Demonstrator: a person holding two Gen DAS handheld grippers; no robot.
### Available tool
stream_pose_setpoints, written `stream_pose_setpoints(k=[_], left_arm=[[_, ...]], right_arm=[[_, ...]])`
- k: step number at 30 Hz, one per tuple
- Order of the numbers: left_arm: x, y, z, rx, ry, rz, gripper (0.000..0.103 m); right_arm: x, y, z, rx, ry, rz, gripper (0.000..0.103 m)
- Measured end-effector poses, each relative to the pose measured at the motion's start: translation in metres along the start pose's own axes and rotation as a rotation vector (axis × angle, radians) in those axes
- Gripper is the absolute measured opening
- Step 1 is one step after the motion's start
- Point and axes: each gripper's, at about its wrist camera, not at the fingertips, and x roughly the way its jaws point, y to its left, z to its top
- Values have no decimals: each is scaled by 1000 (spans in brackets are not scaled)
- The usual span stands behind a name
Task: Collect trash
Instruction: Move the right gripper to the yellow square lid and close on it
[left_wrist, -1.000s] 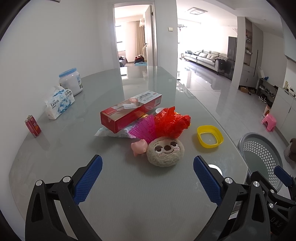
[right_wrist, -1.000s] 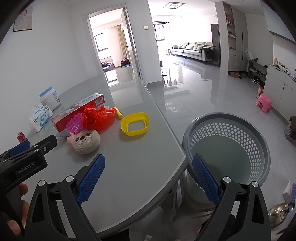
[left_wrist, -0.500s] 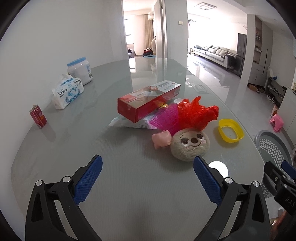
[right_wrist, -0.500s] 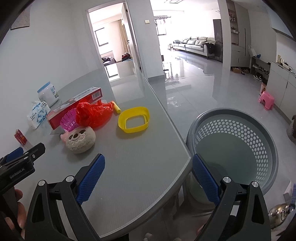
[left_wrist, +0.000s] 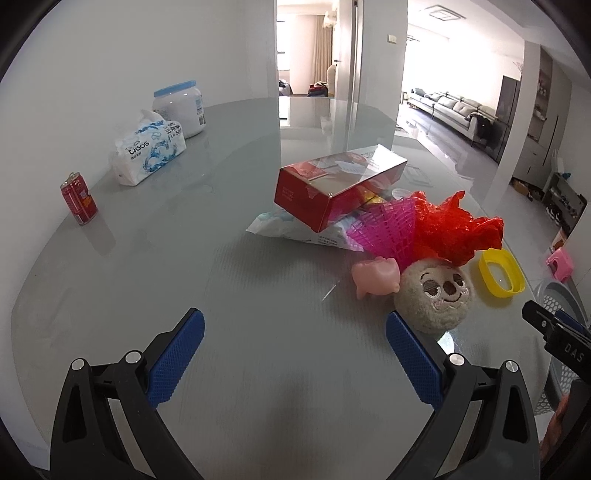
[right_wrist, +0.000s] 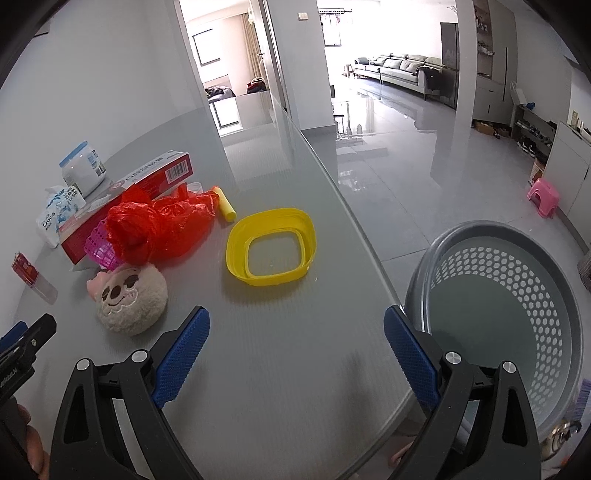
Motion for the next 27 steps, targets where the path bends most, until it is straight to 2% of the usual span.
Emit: stream_pose_setpoints(k=[9, 19, 22, 27], left_arm=[[10, -20, 3, 29, 17, -52, 97], [16, -20, 1, 15, 35, -40, 97], [17, -21, 1, 6, 40, -42, 97], [18, -25, 1, -3, 48, -57, 97]], right_arm=[[42, 5, 29, -33, 81, -3, 91], [63, 21, 37, -118, 106, -49, 90], [67, 23, 37, -134, 118, -35, 90], [68, 33, 38, -183, 106, -36, 71]])
